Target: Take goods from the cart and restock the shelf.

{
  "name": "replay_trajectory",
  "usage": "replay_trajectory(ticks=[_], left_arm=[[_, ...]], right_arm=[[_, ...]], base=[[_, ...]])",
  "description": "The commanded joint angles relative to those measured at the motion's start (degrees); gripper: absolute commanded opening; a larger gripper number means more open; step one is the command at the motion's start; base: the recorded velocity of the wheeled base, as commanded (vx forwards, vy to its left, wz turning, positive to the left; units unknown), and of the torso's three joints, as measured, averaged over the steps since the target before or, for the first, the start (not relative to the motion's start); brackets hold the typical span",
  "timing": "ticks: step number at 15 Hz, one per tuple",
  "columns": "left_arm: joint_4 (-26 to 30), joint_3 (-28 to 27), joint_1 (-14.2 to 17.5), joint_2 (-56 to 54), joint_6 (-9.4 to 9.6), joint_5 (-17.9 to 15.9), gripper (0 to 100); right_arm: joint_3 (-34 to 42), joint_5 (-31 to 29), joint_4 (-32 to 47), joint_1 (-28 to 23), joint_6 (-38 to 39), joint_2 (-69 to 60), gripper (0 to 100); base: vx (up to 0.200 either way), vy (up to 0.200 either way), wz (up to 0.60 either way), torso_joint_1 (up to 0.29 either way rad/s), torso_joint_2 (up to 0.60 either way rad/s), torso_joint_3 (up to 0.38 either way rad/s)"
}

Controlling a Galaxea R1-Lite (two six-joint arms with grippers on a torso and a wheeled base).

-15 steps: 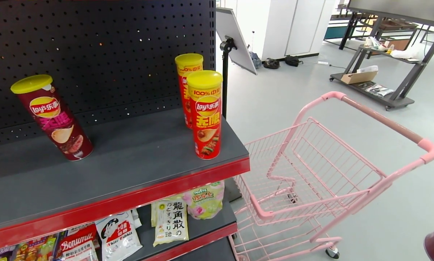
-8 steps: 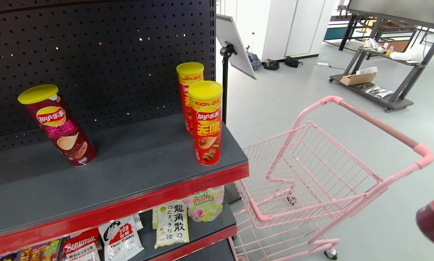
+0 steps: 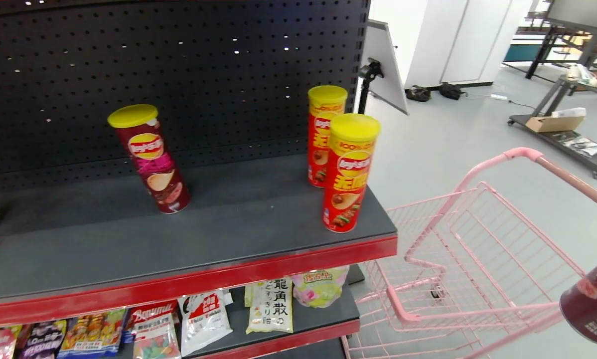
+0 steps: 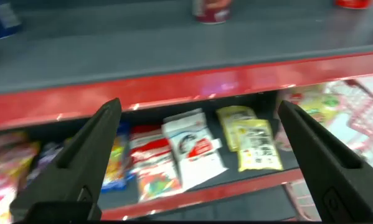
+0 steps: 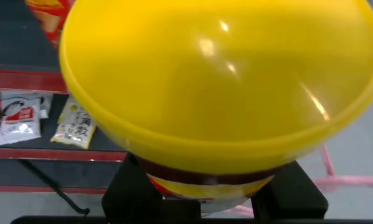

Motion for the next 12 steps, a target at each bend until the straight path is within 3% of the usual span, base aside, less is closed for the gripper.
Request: replay_trajectory(ticks=[1,2,10,12], left_arm=[[0.01,0.00,0.04,0.07,-0.01,0.01,100],[0.01,0.00,-0.04,0.07,-0.01,0.01,100],[0.01,0.00,0.04,0.07,0.07,0.01,100],[0.01,0.00,0.04,0.07,0.07,-0.08,100]], right_arm=[[0.45,0.09,0.04,0.00,0.01,0.33,0],[1.15,0.00,-0.05,0.00,0.01,0.15,0],[10.55,-0.09,0.39,0.00,1.24,-12.24,0],[12.31,0.18,0.04,0.08,1.33,-14.08,0]], base=[[0.000,0.000,0.60,0.002,0.00,0.002],[0.000,0.000,0.60,0.002,0.00,-0.002],[0.000,0.000,0.00,0.000,0.00,0.000],[0.000,0.200,0.00,0.002,0.00,0.007]])
